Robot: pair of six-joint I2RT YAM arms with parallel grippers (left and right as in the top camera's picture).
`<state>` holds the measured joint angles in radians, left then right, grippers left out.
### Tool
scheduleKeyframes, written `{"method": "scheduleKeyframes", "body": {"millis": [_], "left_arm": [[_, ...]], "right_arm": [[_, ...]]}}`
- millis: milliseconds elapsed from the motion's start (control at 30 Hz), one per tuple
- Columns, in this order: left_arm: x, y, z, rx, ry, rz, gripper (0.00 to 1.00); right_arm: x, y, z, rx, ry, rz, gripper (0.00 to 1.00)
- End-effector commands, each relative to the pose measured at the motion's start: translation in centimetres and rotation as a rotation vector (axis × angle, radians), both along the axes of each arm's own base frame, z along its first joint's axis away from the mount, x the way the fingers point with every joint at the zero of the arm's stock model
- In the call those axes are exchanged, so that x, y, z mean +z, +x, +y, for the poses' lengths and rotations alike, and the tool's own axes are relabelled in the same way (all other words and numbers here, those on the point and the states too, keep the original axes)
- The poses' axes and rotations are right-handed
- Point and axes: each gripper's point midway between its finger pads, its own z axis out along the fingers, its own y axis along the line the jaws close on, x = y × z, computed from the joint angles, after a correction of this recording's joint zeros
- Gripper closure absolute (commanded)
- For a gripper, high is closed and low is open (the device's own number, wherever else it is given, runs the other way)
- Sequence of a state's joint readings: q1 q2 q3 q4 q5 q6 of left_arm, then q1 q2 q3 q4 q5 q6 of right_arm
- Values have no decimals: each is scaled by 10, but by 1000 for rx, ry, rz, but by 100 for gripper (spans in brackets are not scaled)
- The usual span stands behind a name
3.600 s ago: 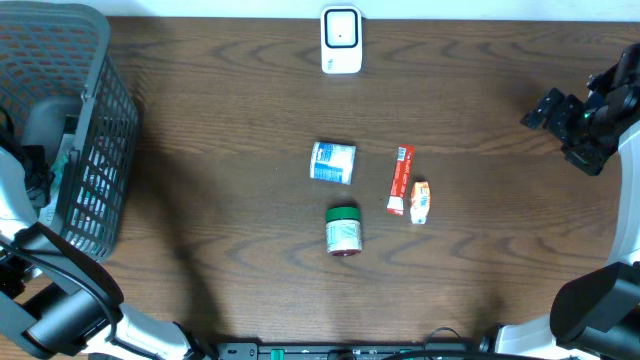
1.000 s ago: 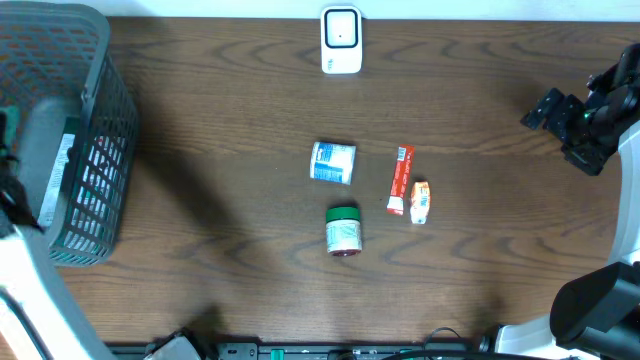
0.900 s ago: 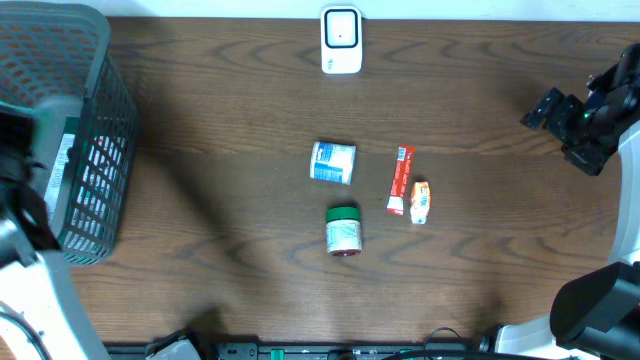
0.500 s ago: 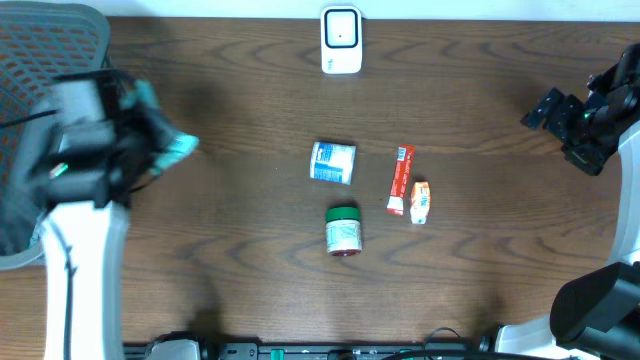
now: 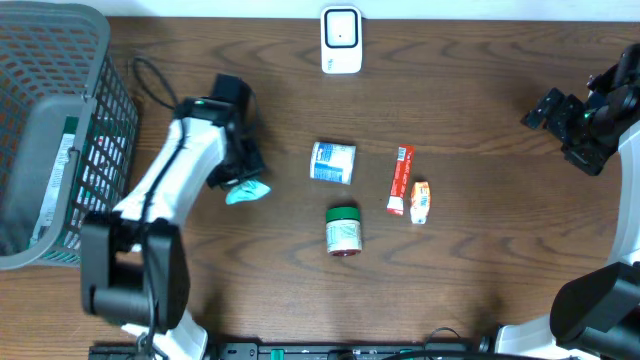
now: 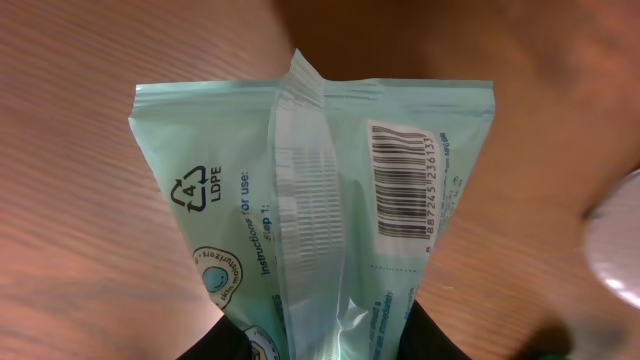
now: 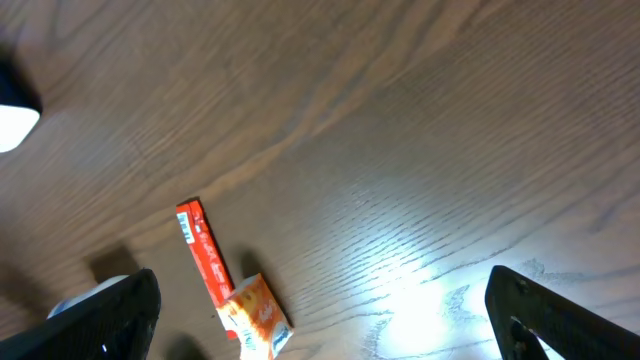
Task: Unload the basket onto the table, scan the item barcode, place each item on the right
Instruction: 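Grasp the mint-green wipes pack and lift it out of the basket, then lower the wipes pack onto the table left of the tub and release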
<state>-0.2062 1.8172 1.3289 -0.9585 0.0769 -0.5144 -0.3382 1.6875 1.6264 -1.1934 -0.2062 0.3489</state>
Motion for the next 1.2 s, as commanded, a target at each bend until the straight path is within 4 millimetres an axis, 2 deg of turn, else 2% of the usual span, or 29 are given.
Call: {"method": "scheduleKeyframes", "body": {"millis": [0,67,100,267,500,533,567,633,667,700,933,1167], "left_arm": [[-12,-4,-6,-51,12,37,72],[-19,-5,-6,-56,17,52,41],[-21,-5,-6,-58,20,59,32],[-16,2,-3,-112,16,36,26],[13,20,6,-92,9,-10,25],[15,20,8,-88,9,-16,26],[15,19,9,-86,9,-11,35],[14,12,10,-85,12,16,74],[13,7,11,-85,15,35,86],[11,2,11,-87,18,56,92],[-11,-28,16,-87,30,154,92],[-41,-32,17,-87,27,130,92]], "right_arm": [[13,1,-1,-10,-7,-34,1],[13,1,-1,-10,-7,-34,1],[13,1,-1,-10,-7,-34,1],[13,1,-1,-10,-7,-34,1],[13,1,-1,-10,-7,-34,1],[13,1,-1,-10,-7,-34,1],[13,1,-1,-10,-7,-34,1],[13,1,-1,-10,-8,-34,1],[13,1,-1,-10,-7,-34,1],[13,1,-1,-10,-7,-34,1],[13,1,-1,-10,-7,-34,1],[13,1,-1,-10,-8,-34,1]]}}
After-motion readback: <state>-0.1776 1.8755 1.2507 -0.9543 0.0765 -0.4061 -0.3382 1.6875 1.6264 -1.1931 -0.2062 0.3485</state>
